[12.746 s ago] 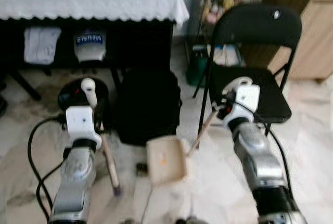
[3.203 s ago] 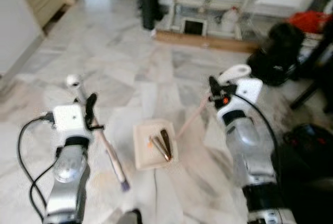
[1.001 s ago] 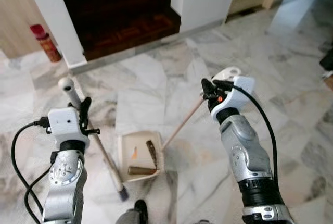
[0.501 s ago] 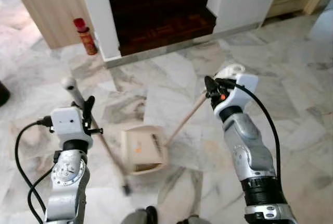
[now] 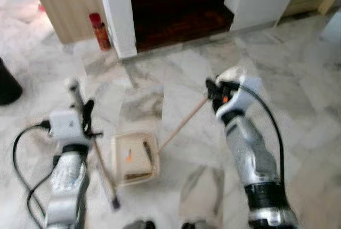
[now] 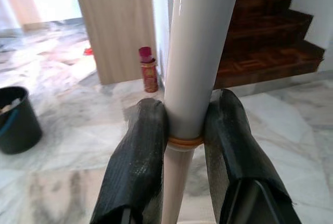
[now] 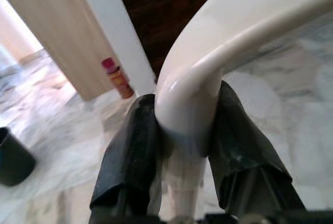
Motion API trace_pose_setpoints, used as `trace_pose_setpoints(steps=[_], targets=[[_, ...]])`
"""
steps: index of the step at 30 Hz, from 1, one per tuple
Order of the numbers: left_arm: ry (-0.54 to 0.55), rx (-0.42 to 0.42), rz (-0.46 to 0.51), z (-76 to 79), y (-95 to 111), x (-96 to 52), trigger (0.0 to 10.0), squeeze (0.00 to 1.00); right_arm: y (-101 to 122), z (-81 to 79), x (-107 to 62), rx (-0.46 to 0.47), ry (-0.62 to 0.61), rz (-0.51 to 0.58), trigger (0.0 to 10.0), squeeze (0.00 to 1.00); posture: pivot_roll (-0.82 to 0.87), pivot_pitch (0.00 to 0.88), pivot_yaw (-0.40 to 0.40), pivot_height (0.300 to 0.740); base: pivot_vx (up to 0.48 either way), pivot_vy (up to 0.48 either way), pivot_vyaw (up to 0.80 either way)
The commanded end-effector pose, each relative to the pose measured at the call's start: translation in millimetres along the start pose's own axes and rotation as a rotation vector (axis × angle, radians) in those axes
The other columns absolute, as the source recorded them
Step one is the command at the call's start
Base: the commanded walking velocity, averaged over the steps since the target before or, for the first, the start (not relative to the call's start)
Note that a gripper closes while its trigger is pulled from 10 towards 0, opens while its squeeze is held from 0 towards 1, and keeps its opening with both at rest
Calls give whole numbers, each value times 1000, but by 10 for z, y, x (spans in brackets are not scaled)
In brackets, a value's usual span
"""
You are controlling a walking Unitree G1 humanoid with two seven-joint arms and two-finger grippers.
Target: Sweep floor
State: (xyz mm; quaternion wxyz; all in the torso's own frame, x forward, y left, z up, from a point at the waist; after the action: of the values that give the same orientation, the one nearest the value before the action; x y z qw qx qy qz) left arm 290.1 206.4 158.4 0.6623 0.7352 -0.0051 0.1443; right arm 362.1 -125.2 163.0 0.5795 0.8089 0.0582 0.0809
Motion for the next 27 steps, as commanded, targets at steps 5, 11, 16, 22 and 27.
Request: trace_pose_setpoints(steps=[5, 11, 16, 22, 27], targets=[[9, 2, 31, -38, 77, -6, 10000, 0, 168, -82, 27, 4, 28, 69, 10000, 0, -31, 198, -34, 740, 0, 412, 0], [12, 4, 31, -46, 81, -7, 10000, 0, 168, -95, 28, -8, 33, 68, 10000, 0, -30, 203, -33, 740, 0, 412, 0], [11, 5, 30, -51, 81, -10, 10000, 0, 172, -113, 29, -13, 40, 75, 10000, 0, -28, 202, -33, 740, 0, 414, 731], [13, 6, 31, -53, 81, -15, 10000, 0, 182, -88, 28, 8, 31, 79, 10000, 0, -28, 195, -31, 740, 0, 412, 0], [10, 6, 32, -49, 81, -18, 10000, 0, 184, -88, 26, 11, 31, 81, 10000, 0, -29, 184, -27, 740, 0, 410, 0]])
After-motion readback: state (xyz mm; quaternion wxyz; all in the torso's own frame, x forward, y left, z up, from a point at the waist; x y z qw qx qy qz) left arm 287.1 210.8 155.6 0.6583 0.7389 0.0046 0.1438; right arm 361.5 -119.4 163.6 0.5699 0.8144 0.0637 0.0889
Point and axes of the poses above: a point about 5 cm out from each wrist's last joint towards the gripper, its own x axis pointing out of the wrist towards the gripper, its own y axis along the axis of the wrist's last joint, z = x × y, the point moved 2 cm from there along x, pointing out of the wrist towards the gripper, and after that the axes turned 2 degrees about x, right-handed, at the moved point
